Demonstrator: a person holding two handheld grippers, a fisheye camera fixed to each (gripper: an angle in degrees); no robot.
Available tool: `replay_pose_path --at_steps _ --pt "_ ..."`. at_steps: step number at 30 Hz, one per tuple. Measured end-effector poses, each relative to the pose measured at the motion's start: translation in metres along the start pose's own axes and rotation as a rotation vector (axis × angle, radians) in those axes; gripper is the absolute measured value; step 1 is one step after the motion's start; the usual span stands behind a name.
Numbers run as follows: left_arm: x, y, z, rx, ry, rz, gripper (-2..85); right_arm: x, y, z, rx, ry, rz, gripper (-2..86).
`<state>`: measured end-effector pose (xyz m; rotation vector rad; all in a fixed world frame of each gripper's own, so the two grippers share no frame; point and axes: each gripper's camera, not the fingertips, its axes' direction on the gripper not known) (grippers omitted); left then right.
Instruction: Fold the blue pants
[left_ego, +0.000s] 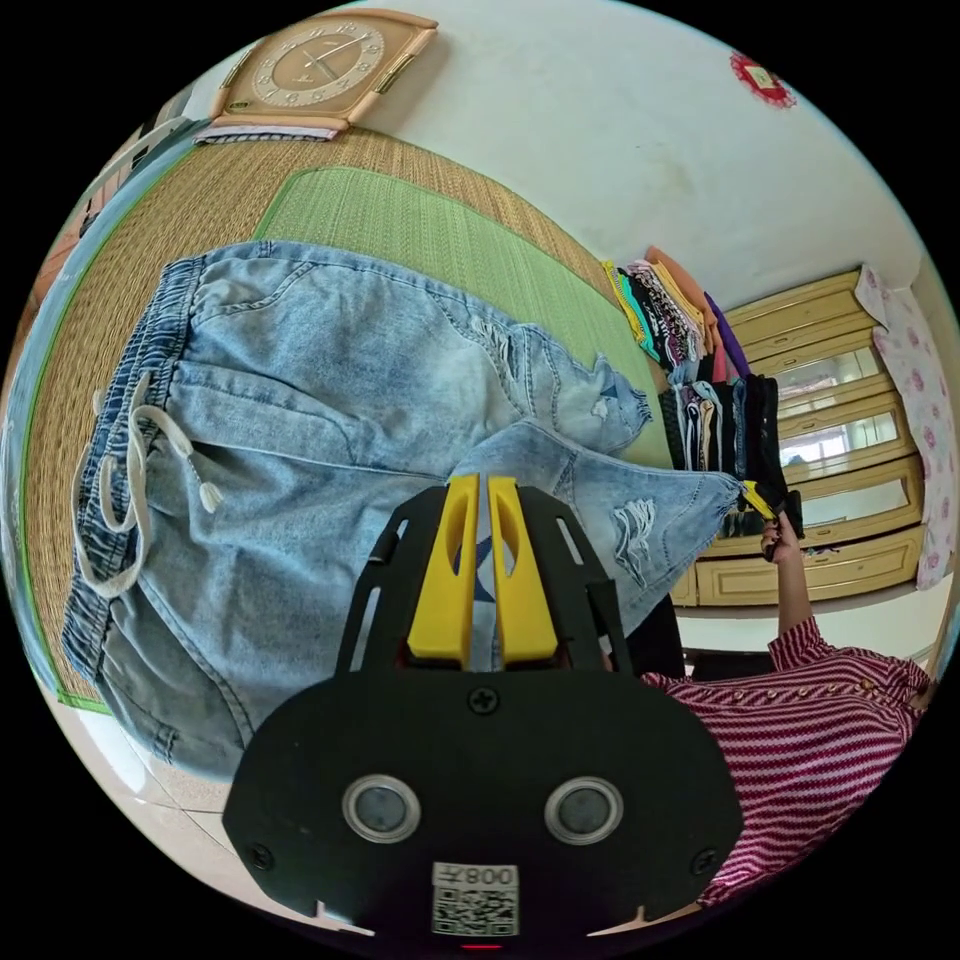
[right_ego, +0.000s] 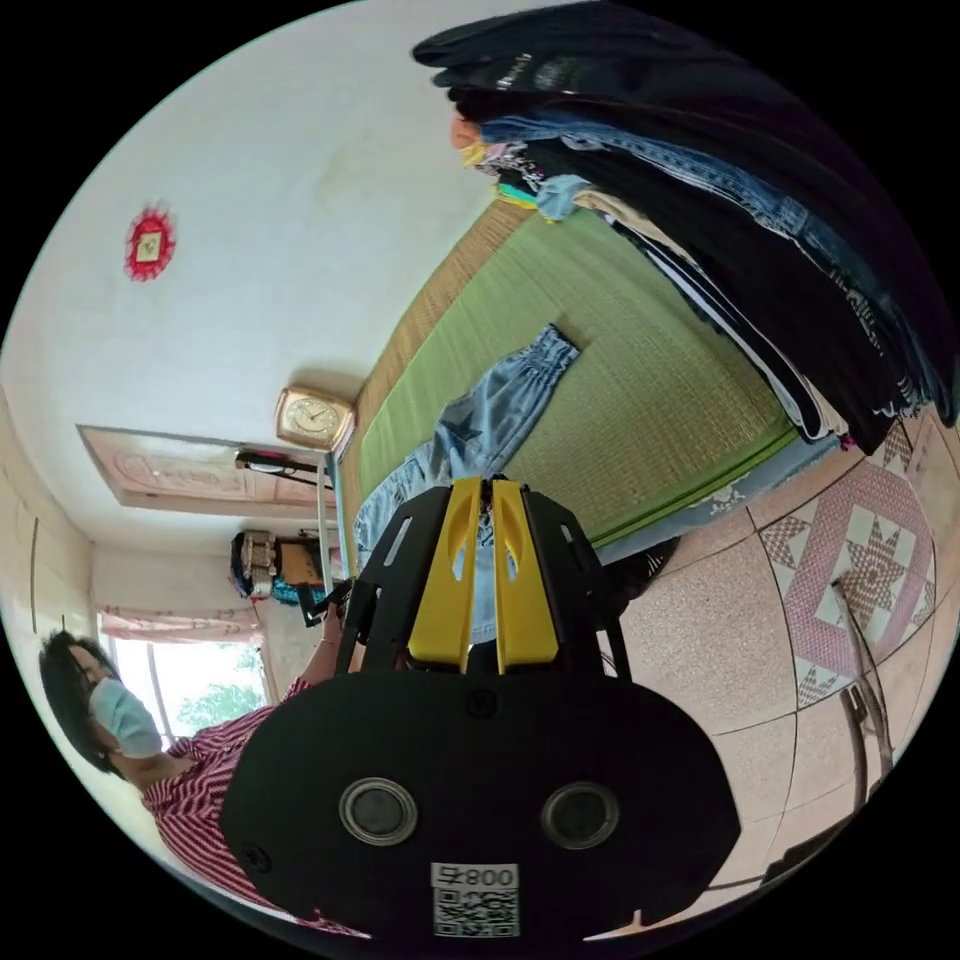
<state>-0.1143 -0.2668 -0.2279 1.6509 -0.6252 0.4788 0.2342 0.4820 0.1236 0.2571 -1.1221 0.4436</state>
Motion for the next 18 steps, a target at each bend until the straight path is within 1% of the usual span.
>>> replay_pose_path --at_steps 4,6,7,9,10,12,14,15,17,18 --pt "0.011 -0.023 0.014 -0.020 -0.028 -0.012 0.8 0.030 -0.035 0.031 -0.013 0.046 0.095 1.1" --pt "0.022 -0.040 0.025 -0.039 -0.060 -0.011 0.6 0.040 -0.044 0.037 0.020 0.071 0.140 0.7" --pt "0.025 -0.044 0.028 -0.044 -0.068 -0.008 0.5 0.045 -0.047 0.039 0.050 0.050 0.159 0.5" --pt "0.036 -0.062 0.042 -0.073 -0.102 0.007 0.4 0.040 -0.051 0.046 0.086 0.014 0.142 0.3" --pt "0.038 -0.067 0.046 -0.082 -0.115 0.008 0.3 0.025 -0.055 0.059 0.087 0.034 0.090 0.2" --pt "0.043 -0.081 0.063 -0.121 -0.192 -0.005 0.2 -0.004 -0.066 0.098 0.026 0.109 0.010 0.1" --pt "0.045 -0.089 0.074 -0.154 -0.238 -0.005 0.1 -0.038 -0.083 0.171 -0.079 0.159 -0.089 0.1" --pt "0.048 -0.093 0.073 -0.123 -0.246 0.007 0.1 -0.045 -0.087 0.191 -0.107 0.168 -0.107 0.1" --pt "0.052 -0.100 0.072 -0.115 -0.261 0.015 0.0 -0.068 -0.103 0.270 -0.188 0.214 -0.172 0.0" --pt "0.057 -0.105 0.072 -0.110 -0.292 0.037 0.0 -0.073 -0.107 0.288 -0.205 0.225 -0.184 0.0"
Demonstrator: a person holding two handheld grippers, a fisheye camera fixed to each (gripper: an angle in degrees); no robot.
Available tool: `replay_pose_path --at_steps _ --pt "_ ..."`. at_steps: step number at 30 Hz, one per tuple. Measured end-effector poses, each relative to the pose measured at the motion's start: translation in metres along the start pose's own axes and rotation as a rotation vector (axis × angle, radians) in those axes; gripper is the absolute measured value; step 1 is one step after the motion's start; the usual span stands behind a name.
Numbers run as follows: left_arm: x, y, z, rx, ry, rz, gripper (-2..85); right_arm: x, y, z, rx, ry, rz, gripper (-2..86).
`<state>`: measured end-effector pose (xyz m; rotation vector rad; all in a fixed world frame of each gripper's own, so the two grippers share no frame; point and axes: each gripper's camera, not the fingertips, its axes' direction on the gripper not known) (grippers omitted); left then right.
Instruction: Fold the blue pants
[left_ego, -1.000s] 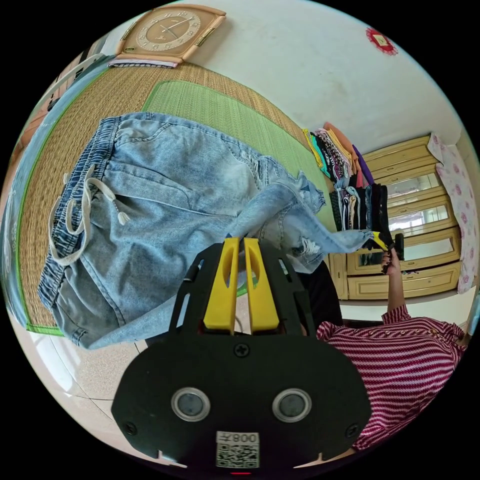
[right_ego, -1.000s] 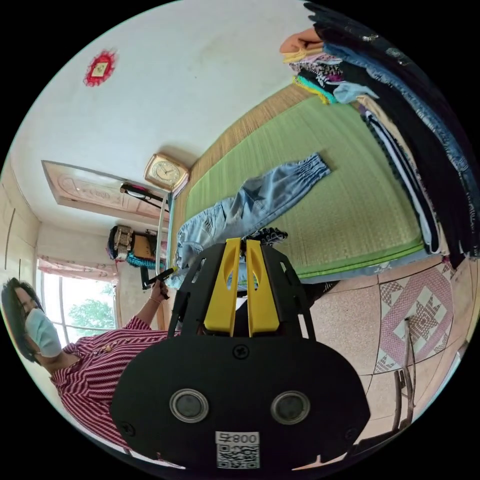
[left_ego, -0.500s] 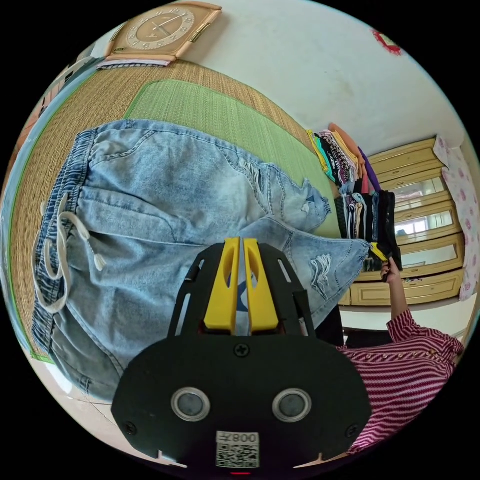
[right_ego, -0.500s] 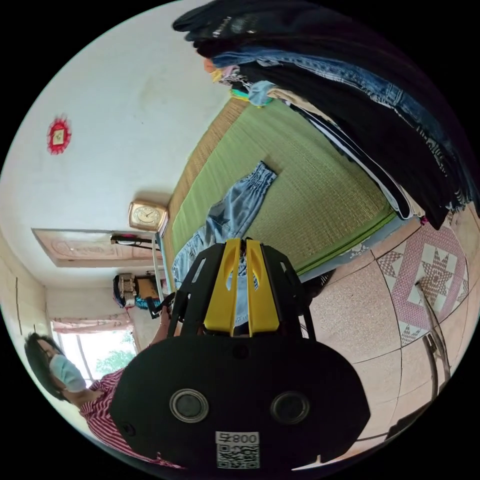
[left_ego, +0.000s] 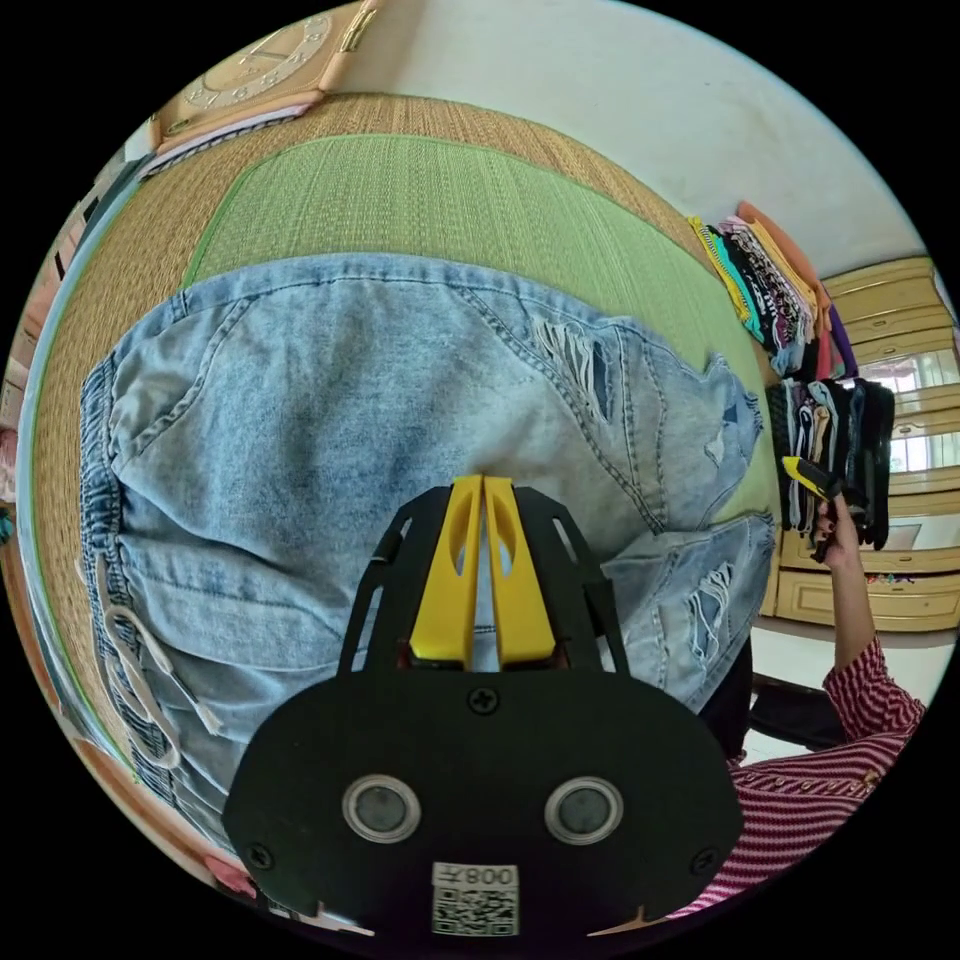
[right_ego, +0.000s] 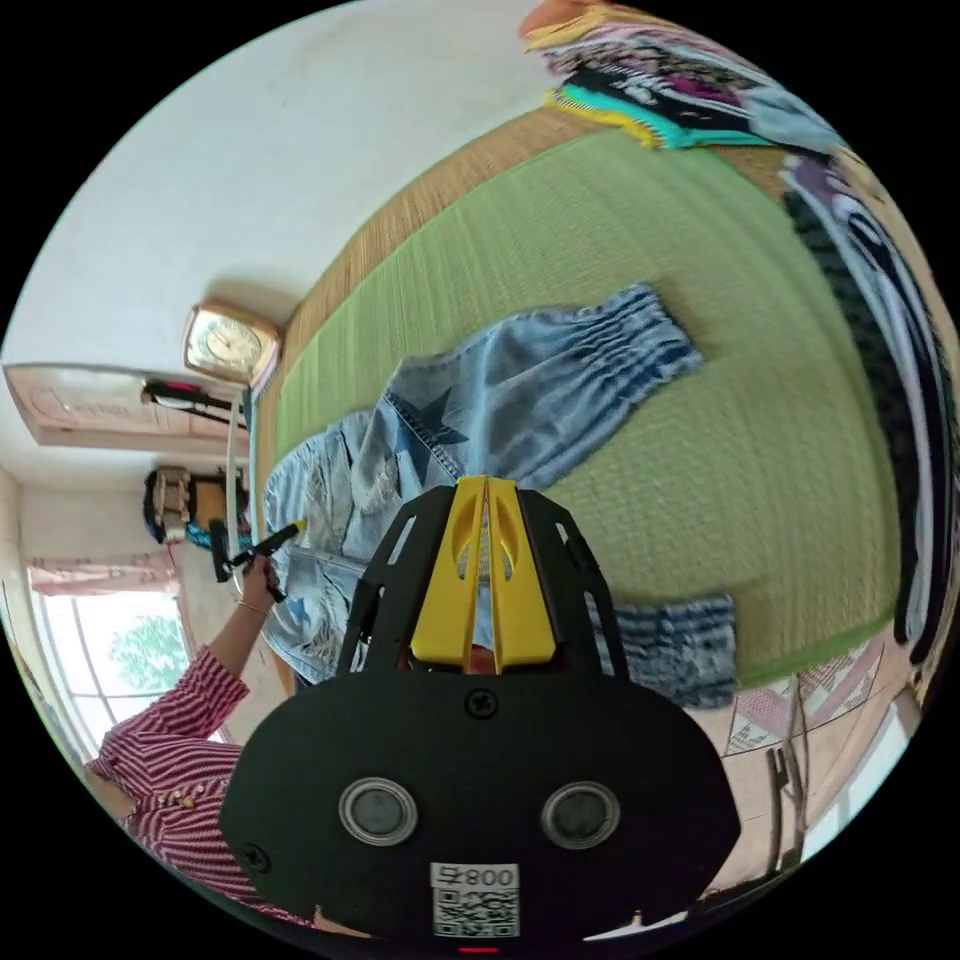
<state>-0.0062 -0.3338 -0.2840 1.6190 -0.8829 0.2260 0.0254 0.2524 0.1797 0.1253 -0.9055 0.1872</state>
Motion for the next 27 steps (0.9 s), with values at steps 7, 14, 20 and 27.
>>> replay_pose_path --at_steps 7,14,20,27 --pt "-0.003 -0.035 -0.008 0.045 -0.076 -0.021 0.0 -0.056 -0.089 0.111 -0.062 0.084 -0.065 0.0" --pt "-0.007 -0.072 -0.009 0.048 -0.077 -0.055 0.0 -0.101 -0.167 0.132 -0.066 0.064 -0.101 0.0" --pt "-0.006 -0.001 -0.035 0.128 -0.030 -0.012 0.1 -0.116 -0.068 0.068 0.021 -0.054 -0.216 0.0" --pt "-0.049 0.139 -0.045 0.068 -0.067 -0.233 0.1 -0.054 0.149 0.019 0.011 0.046 -0.046 0.0"
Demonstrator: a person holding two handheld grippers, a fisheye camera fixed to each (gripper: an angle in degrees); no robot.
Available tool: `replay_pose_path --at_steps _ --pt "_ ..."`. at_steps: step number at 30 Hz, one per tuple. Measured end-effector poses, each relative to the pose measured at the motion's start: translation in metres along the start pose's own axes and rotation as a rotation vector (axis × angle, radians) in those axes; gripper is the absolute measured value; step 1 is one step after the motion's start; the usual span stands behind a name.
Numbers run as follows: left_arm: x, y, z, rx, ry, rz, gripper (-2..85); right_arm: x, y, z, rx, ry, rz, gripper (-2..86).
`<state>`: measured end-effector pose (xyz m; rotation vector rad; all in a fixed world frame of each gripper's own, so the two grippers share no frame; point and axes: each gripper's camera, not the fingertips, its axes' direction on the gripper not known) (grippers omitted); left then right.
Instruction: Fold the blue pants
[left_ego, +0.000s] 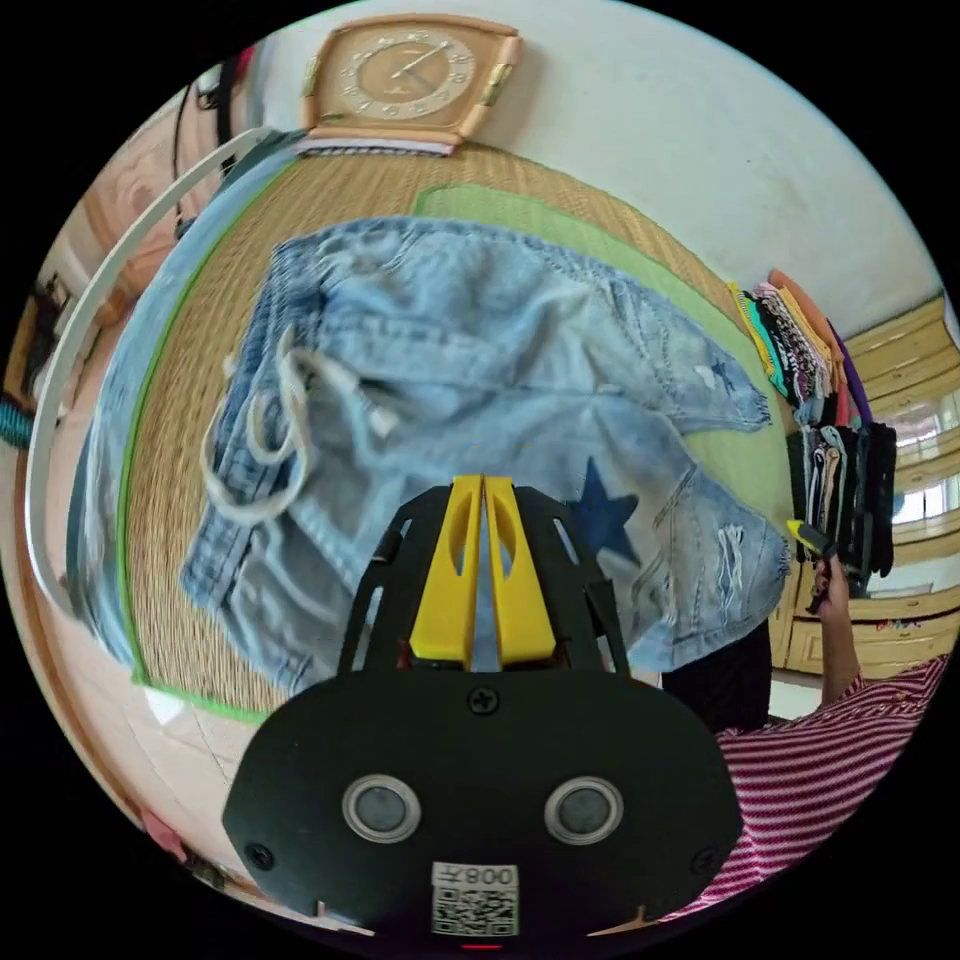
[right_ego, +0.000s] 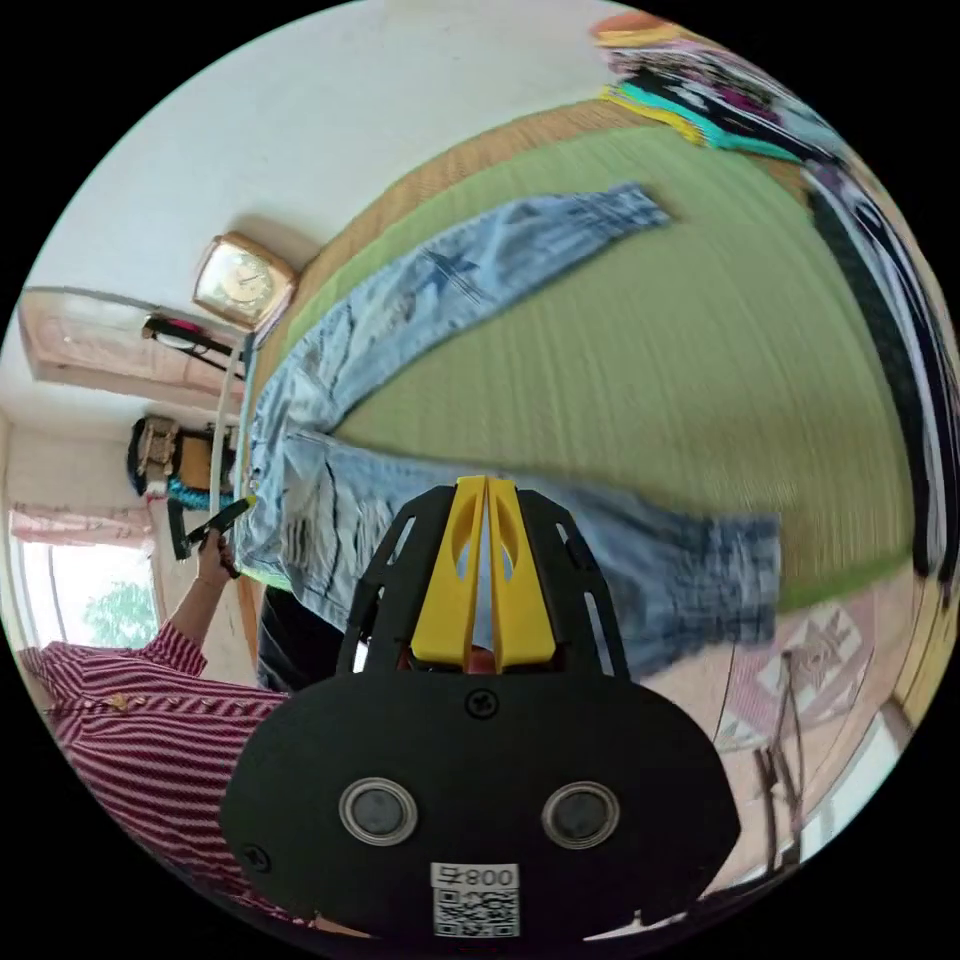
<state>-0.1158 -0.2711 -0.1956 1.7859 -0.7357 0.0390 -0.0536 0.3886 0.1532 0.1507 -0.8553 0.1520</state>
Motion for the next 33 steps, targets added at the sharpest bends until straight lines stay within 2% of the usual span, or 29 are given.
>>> replay_pose_path --at_steps 2,6,9,14,18,22,25,27,29,33 --pt "-0.012 0.016 0.007 -0.028 0.026 -0.037 0.1 0.024 0.041 0.000 -0.010 0.036 0.076 0.0" --pt "-0.012 0.020 0.012 -0.050 -0.003 -0.030 0.0 0.046 0.039 0.011 -0.041 0.135 0.118 0.0" --pt "-0.001 0.021 0.017 -0.084 -0.092 0.031 0.0 0.058 0.006 0.008 -0.038 0.096 0.108 0.0" --pt "-0.009 0.028 0.022 -0.098 -0.070 0.000 0.0 0.066 -0.061 0.006 -0.087 0.053 0.097 0.0" --pt "-0.011 0.032 0.019 -0.074 -0.064 -0.005 0.0 0.068 -0.055 -0.004 -0.064 0.024 0.122 0.0" --pt "-0.009 0.035 0.018 -0.035 -0.027 0.033 0.1 0.054 -0.021 -0.035 0.009 -0.032 0.090 0.0" --pt "-0.018 0.039 0.043 -0.136 -0.075 0.022 0.0 0.034 -0.004 -0.029 -0.046 -0.006 0.038 0.0" --pt "-0.033 0.045 0.048 -0.107 -0.030 -0.029 0.0 0.031 0.005 -0.016 -0.107 0.065 0.036 0.0" --pt "-0.037 0.046 0.048 -0.093 -0.014 -0.042 0.0 0.029 0.017 -0.024 -0.079 0.038 0.052 0.0" --pt "-0.024 0.044 0.054 -0.046 0.066 0.052 0.1 -0.016 0.023 -0.026 -0.072 -0.021 -0.030 0.0"
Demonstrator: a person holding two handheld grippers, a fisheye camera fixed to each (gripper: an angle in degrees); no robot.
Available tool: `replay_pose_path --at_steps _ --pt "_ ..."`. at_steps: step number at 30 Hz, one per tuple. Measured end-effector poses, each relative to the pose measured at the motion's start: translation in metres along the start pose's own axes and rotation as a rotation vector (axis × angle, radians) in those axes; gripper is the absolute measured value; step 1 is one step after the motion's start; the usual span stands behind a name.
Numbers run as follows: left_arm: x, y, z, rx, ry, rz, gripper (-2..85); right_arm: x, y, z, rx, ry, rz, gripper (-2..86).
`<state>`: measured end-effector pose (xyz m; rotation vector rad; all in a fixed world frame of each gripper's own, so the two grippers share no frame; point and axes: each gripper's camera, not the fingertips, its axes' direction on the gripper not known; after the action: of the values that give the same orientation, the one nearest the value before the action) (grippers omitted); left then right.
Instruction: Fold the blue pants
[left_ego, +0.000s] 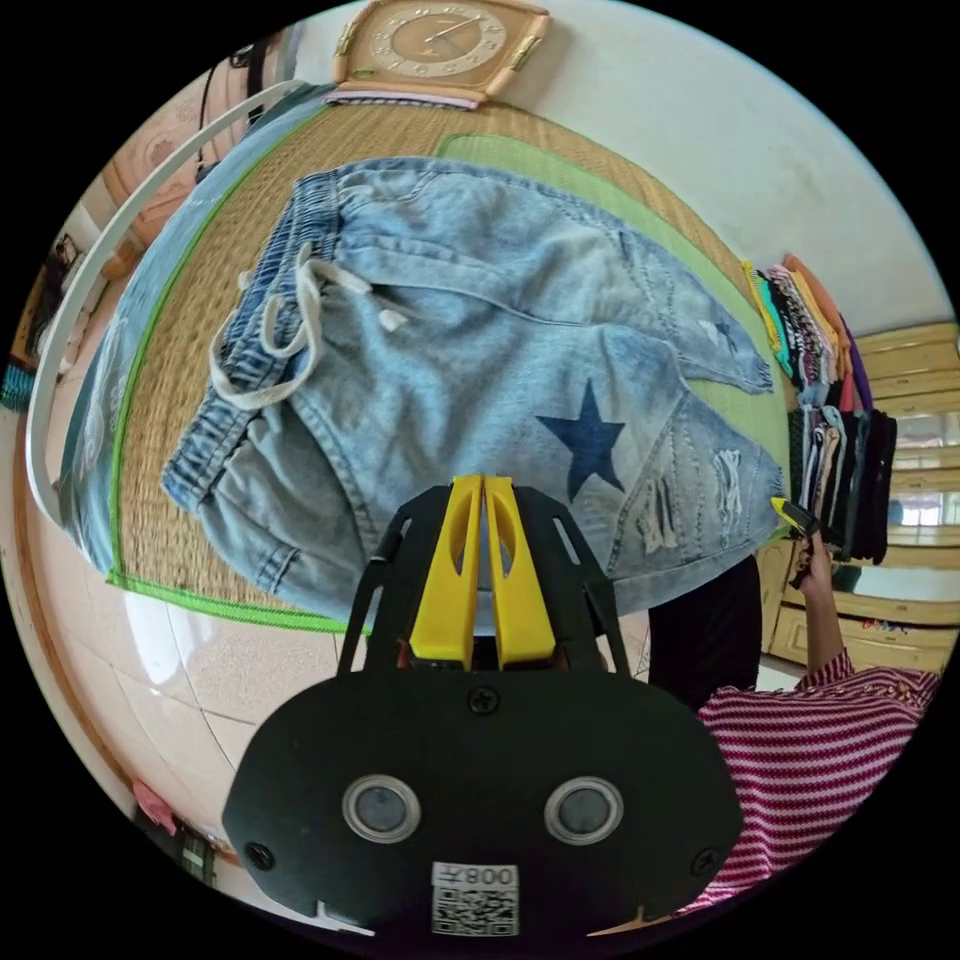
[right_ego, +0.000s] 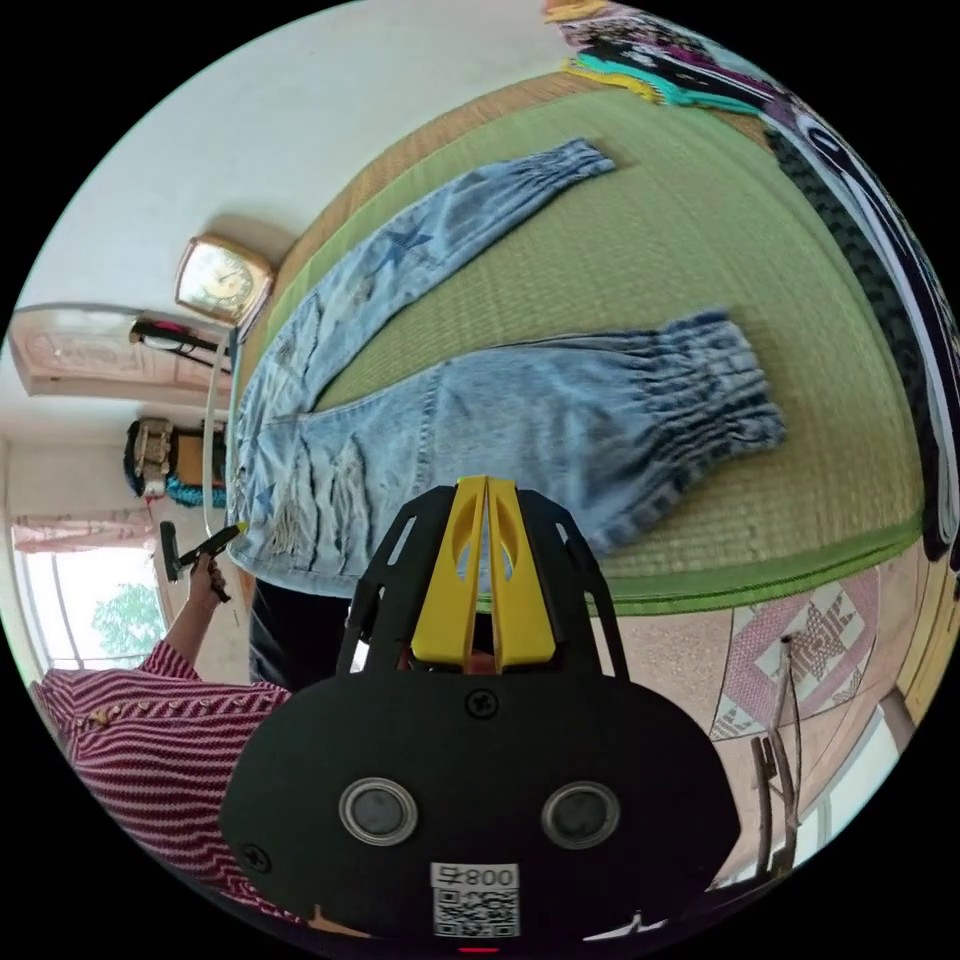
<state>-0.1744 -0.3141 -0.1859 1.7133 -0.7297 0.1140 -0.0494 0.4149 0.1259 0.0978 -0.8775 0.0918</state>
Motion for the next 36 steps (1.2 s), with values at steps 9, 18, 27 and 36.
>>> replay_pose_path --at_steps 9,18,27,36 --pt "-0.016 0.011 0.040 -0.057 0.013 0.042 0.1 -0.024 0.022 0.038 -0.096 -0.058 -0.015 0.0" --pt "-0.055 -0.027 0.011 0.165 -0.114 -0.069 1.3 -0.035 0.008 0.016 -0.081 -0.044 -0.036 0.0" --pt "-0.143 -0.014 0.029 0.094 -0.199 -0.254 6.4 -0.035 0.008 0.026 -0.099 -0.054 -0.010 0.0" --pt "-0.125 0.000 -0.003 0.277 -0.107 -0.118 1.6 -0.041 0.007 0.022 -0.122 -0.035 -0.014 0.1"
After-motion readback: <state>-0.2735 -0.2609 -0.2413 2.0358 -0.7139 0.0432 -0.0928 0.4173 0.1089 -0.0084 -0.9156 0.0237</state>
